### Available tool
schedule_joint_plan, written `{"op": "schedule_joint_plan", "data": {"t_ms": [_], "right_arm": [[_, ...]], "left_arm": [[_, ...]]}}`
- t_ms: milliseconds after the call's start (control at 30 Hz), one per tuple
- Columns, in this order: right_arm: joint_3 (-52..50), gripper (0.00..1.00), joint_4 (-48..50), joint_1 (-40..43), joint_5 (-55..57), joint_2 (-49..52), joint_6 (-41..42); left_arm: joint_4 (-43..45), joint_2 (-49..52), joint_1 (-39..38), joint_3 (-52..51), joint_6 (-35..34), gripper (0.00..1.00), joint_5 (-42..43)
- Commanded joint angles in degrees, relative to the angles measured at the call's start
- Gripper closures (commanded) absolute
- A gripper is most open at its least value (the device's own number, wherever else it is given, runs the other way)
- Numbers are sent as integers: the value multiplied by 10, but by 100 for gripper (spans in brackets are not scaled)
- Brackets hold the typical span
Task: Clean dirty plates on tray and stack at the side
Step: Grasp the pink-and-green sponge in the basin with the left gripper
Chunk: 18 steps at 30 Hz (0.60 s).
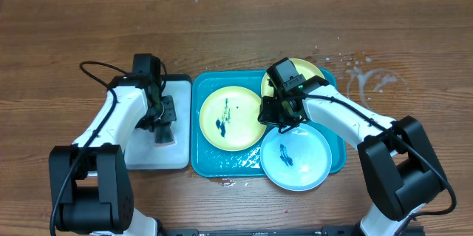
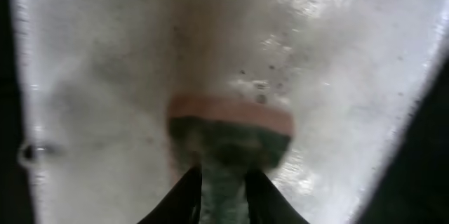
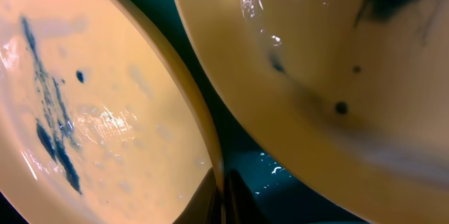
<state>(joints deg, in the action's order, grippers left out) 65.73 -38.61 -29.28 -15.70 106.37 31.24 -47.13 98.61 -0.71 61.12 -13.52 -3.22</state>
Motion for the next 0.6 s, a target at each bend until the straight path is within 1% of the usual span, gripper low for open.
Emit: {"op": "schedule_joint_plan", "data": {"t_ms": [0, 67, 333, 567], "right_arm": [[13, 96, 3, 0, -11, 2, 5], [13, 96, 0, 0, -11, 2, 5], [13, 96, -3, 0, -10, 2, 5], [13, 96, -3, 0, -11, 2, 5]], "left_arm": [[-1, 5, -5, -3, 6, 73, 31], [-4, 3, -5, -3, 6, 73, 31], [-35, -2, -4, -3, -10, 75, 28], [-39, -1, -3, -3, -51, 74, -9]]}}
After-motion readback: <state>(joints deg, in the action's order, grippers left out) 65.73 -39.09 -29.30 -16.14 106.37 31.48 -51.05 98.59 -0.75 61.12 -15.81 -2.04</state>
